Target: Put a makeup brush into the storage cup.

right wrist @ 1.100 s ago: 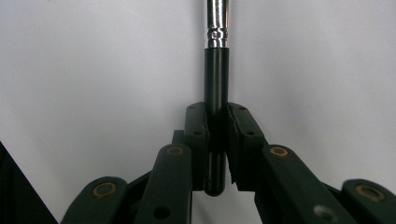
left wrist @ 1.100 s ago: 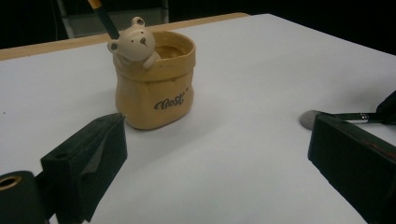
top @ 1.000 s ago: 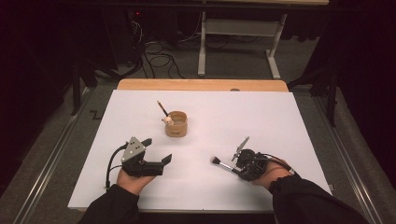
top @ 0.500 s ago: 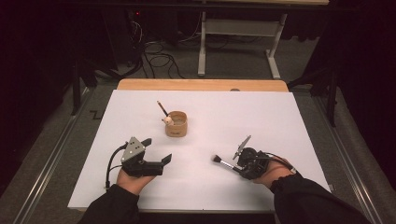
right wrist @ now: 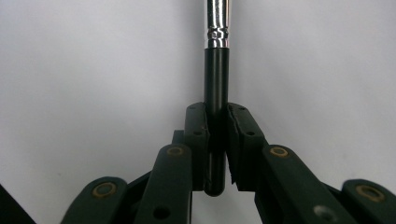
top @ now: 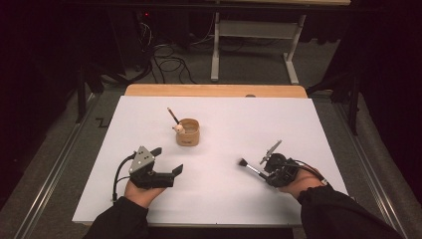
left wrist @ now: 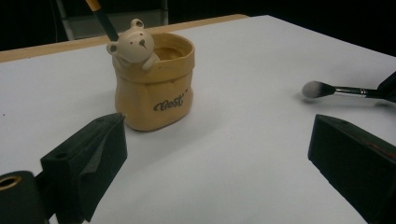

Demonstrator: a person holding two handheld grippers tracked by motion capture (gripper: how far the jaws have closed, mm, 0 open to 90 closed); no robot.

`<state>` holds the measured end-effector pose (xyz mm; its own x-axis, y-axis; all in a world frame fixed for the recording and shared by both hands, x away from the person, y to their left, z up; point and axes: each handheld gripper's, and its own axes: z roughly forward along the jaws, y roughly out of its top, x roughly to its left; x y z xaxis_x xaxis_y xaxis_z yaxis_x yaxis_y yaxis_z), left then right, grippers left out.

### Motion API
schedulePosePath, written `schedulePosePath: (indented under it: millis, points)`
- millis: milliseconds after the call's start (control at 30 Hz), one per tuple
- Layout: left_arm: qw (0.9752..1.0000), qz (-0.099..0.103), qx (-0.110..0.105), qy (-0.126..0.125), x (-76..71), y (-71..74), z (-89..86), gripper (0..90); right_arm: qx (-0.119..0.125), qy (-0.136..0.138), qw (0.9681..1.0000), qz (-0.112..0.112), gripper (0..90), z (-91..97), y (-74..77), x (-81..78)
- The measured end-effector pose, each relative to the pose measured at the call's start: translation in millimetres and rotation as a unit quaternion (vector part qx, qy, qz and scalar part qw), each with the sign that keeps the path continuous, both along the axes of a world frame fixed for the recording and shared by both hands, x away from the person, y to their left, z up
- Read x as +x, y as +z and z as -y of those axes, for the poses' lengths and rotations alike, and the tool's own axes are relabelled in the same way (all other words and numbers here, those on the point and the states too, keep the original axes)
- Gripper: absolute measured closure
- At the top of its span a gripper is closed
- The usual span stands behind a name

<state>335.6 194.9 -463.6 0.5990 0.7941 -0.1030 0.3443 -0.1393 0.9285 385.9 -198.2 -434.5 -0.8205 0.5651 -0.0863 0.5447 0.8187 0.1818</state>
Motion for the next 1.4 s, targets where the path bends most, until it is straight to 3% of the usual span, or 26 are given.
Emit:
schedulePosePath:
  millis: [167,433,767,1033,1400]
  points:
    - [1.0,0.0,0.0,-0.001,-0.2,0.0,0.0,5.2,0.005,-0.043,0.999,0.006,80.5,14.7,1.6,2.3]
    - [1.0,0.001,-0.001,-0.002,-0.1,-0.3,0.8,5.1,0.003,-0.079,0.9967,0.013,80.6,35.3,3.8,4.6]
    - [1.0,0.002,0.001,-0.003,-0.3,-0.5,1.2,5.1,0.023,-0.095,0.9947,0.031,80.5,38.2,1.2,5.1]
    - [1.0,0.003,0.0,-0.004,-0.4,-0.3,1.0,5.1,0.053,-0.1,0.9924,0.048,80.6,36.0,3.3,5.5]
    - [1.0,0.004,0.002,-0.007,-0.5,-0.6,1.8,5.1,0.109,-0.114,0.9836,0.087,80.6,39.5,1.0,-0.6]
